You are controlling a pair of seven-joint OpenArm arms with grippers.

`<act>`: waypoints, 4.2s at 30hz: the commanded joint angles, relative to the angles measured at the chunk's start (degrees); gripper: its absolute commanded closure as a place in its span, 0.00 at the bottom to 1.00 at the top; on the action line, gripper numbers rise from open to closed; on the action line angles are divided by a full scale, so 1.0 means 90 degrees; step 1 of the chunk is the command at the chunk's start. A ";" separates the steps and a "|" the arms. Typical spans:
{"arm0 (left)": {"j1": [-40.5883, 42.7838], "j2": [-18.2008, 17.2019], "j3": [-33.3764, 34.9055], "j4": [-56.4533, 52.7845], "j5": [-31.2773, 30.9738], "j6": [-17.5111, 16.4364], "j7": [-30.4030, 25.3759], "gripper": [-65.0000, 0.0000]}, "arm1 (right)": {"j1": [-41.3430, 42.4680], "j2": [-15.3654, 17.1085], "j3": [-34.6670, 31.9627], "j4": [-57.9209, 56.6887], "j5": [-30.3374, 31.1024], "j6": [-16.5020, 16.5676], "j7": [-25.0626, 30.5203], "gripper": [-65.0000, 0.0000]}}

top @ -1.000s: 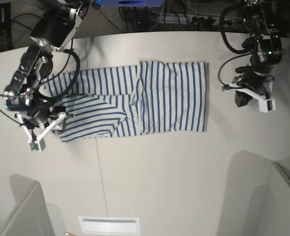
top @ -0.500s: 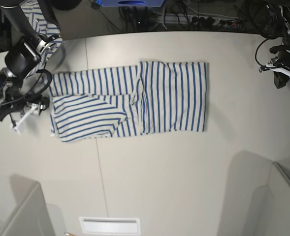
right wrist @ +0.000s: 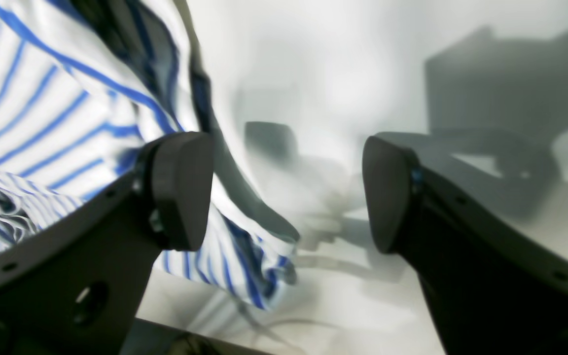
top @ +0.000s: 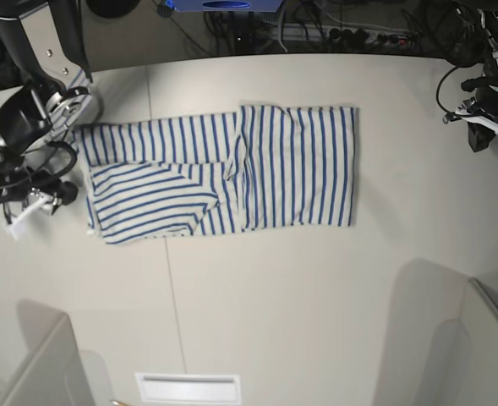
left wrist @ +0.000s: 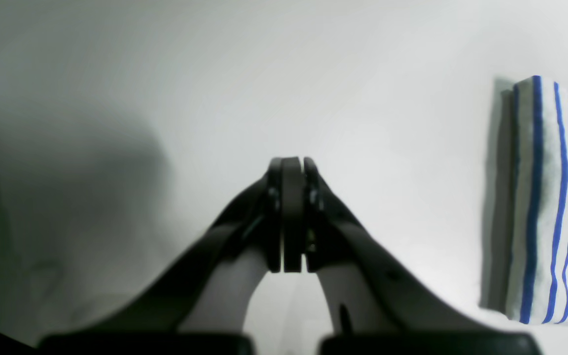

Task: Fold the T-shirt properly
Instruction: 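Open both grippers and raise them away from the shirt, then move the right gripper to the strip's sleeve end and grasp it, then fold the grasped end over toward the shirt's middle with the right gripper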

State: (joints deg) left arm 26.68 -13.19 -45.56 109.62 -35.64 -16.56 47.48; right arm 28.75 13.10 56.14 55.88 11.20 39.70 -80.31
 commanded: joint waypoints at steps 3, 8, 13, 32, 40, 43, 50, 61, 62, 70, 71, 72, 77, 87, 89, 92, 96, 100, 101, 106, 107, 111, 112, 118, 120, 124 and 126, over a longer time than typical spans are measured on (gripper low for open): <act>-0.0019 -0.0083 -0.0032 0.0093 -0.0050 -0.0041 -0.0104 1.00 | 0.0200 0.0102 -0.0020 -0.0519 0.0909 0.0033 0.0035 0.33; 0.0010 -0.0083 -0.0032 0.0083 -0.0050 -0.0041 -0.0104 1.00 | 0.0112 0.0063 -0.0020 -0.1378 0.1251 0.0033 0.0035 0.33; 0.0020 -0.0083 -0.0061 0.0074 -0.0050 -0.0041 -0.0104 1.00 | 0.0043 0.0366 -0.0294 -0.1378 0.1271 0.0033 0.0049 0.33; -0.0058 0.0054 -0.0022 0.0093 0.0712 -0.0041 -0.0114 1.00 | -0.0592 0.0503 -0.1447 -0.1427 0.2580 0.0033 0.0035 0.33; -0.0048 0.0064 -0.0022 0.0093 0.0722 -0.0041 -0.0114 1.00 | -0.0689 0.0327 -0.1945 -0.1388 0.2638 0.0033 0.0035 0.33; -0.0048 0.0064 -0.0022 0.0093 0.0722 -0.0041 -0.0114 1.00 | -0.0846 0.0161 -0.2228 -0.1388 0.2951 0.0033 0.0035 0.33; -0.0048 0.0064 -0.0032 0.0093 0.0722 -0.0041 -0.0114 1.00 | -0.0953 0.0053 -0.2433 -0.1388 0.3048 0.0033 0.0035 0.34; -0.0068 0.0054 -0.0022 0.0093 0.0722 -0.0041 -0.0114 1.00 | -0.1002 0.0180 -0.2443 -0.1388 0.2111 0.0033 0.0035 0.58; -0.0068 0.0054 -0.0022 0.0093 0.0722 -0.0041 -0.0114 1.00 | -0.1002 0.0180 -0.2443 -0.1388 0.2052 0.0033 0.0035 0.63; -0.0068 0.0015 -0.0022 0.0093 0.0722 -0.0041 -0.0114 1.00 | -0.0865 0.0258 -0.3156 -0.1388 0.2023 0.0033 0.0079 1.00; -0.0068 0.0015 -0.0022 0.0093 0.0722 -0.0041 -0.0114 1.00 | -0.0855 0.0258 -0.3244 -0.1388 0.2023 0.0033 0.0147 1.00; -0.0068 0.0015 -0.0022 0.0093 0.0722 -0.0041 -0.0104 1.00 | -0.0797 0.0258 -0.3322 -0.1388 0.2023 0.0033 0.0206 1.00; -0.0058 0.0005 0.0261 0.0093 0.0761 -0.0021 -0.0094 1.00 | -0.0582 0.0229 -0.3586 -0.0958 0.2023 0.0033 0.0255 1.00; -0.0615 0.0259 0.1922 -0.0083 0.2646 0.0008 -0.0084 1.00 | -0.1637 -0.0582 -0.3742 0.2959 0.2042 -0.1095 0.0225 1.00; -0.0869 0.0298 0.2274 -0.0288 0.2998 0.0008 -0.0075 1.00 | -0.1686 -0.0679 -0.4094 0.3506 0.2042 -0.1369 0.0225 1.00; -0.1181 0.0406 0.2752 -0.0718 0.3466 0.0008 -0.0075 1.00 | -0.1813 -0.0718 -0.4533 0.4043 0.2042 -0.1808 0.0245 1.00; -0.1445 0.0425 0.3006 -0.1167 0.3740 0.0008 -0.0075 1.00 | -0.1920 -0.0992 -0.4865 0.4561 0.2042 -0.2492 0.0284 1.00; -0.1533 0.0455 0.3387 -0.1353 0.3799 0.0008 -0.0094 1.00 | -0.1920 -0.1158 -0.5237 0.4785 0.2023 -0.2814 0.0294 1.00; -0.1611 0.0464 0.3563 -0.1362 0.3808 0.0008 -0.0084 1.00 | -0.1900 -0.1197 -0.5344 0.4815 0.2023 -0.2961 0.0294 1.00; -0.1719 0.0582 0.4100 -0.1519 0.3808 0.0008 -0.0084 1.00 | -0.1842 -0.1305 -0.6086 0.4961 0.2023 -0.3742 0.0440 1.00; -0.1709 0.0582 0.4159 -0.1528 0.3808 0.0008 -0.0084 1.00 | -0.1852 -0.1353 -0.6223 0.5020 0.2013 -0.3899 0.0489 1.00; -0.1640 0.0591 0.4452 -0.1519 0.3808 0.0008 -0.0075 1.00 | -0.1979 -0.1412 -0.6584 0.5205 0.2003 -0.4377 0.0528 1.00; -0.1640 0.0591 0.4540 -0.1528 0.3808 0.0008 -0.0075 1.00 | -0.1979 -0.1412 -0.6692 0.5254 0.2003 -0.4436 0.0528 1.00; -0.1601 0.0591 0.5096 -0.1519 0.3808 0.0008 -0.0075 1.00 | -0.2047 -0.1656 -0.6917 0.5420 0.1525 -0.4524 0.0528 1.00; -0.1601 0.0601 0.5272 -0.1528 0.3808 0.0008 -0.0075 1.00 | -0.2067 -0.1764 -0.7200 0.5557 0.1046 -0.4524 0.0528 1.00; -0.1670 0.0630 0.5663 -0.1528 0.3808 0.0018 -0.0075 1.00 | -0.2076 -0.1988 -0.7845 0.5674 0.0206 -0.4524 0.0518 1.00; -0.1699 0.0806 0.5731 -0.1528 0.3808 0.0018 -0.0075 1.00 | -0.2086 -0.2096 -0.8030 0.5674 -0.0116 -0.4524 0.0518 1.00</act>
State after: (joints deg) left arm 10.98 -6.48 5.23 95.98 0.86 -14.63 44.69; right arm 8.80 -5.41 -16.23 105.89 9.91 -1.06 -76.55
